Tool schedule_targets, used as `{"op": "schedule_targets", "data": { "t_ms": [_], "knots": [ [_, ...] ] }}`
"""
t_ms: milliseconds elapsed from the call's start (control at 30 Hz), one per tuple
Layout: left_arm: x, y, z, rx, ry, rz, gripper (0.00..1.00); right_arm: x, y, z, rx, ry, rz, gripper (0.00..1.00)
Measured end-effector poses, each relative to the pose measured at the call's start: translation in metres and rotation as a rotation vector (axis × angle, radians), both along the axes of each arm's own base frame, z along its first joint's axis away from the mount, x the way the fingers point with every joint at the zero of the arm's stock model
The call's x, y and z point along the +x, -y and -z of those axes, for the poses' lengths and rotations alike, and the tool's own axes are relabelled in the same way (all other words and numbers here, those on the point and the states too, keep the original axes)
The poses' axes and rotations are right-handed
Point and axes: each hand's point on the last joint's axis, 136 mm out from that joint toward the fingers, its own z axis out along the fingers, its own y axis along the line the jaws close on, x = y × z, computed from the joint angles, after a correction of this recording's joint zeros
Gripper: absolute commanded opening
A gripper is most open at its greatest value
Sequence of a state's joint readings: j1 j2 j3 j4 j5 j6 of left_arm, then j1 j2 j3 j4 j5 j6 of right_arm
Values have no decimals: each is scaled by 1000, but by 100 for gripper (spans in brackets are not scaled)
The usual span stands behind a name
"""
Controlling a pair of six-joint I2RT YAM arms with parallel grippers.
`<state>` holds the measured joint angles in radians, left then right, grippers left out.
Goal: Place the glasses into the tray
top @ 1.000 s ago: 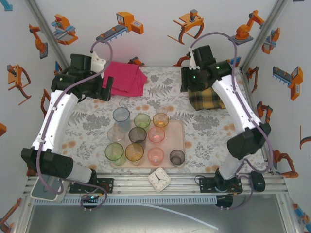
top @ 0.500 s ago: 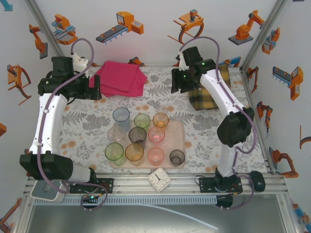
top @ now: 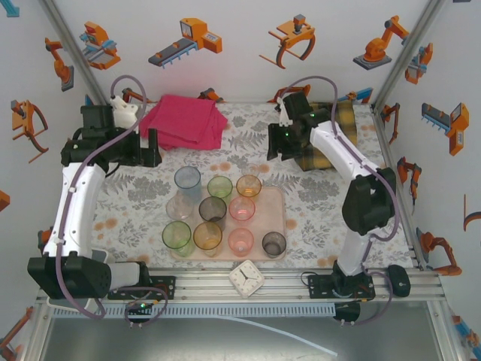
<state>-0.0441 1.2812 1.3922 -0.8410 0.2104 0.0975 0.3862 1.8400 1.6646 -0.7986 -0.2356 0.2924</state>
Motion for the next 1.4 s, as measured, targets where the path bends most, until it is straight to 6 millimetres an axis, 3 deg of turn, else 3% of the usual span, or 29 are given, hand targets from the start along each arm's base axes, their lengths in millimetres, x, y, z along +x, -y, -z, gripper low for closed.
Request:
{"op": "schedule_targets", "data": {
  "t_ms": [233,433,600,967,1400],
  "knots": [
    [-9,5,0,-32,10,14,99,-15,0,-2,45,16,-13,50],
    [-23,6,-19,-38,74,25,99,-15,-6,0,73,23,-32,50],
    [-31,7,-19,-43,82,30,99,-13,-9,1,71,31,-52,50],
    [-36,3,-8,-45,65,19,99,-13,-37,32,12,6,-143,49],
    [-36,4,-7,-55,73,23,99,8,-63,55,-64,28,-182,46]
  ]
}}
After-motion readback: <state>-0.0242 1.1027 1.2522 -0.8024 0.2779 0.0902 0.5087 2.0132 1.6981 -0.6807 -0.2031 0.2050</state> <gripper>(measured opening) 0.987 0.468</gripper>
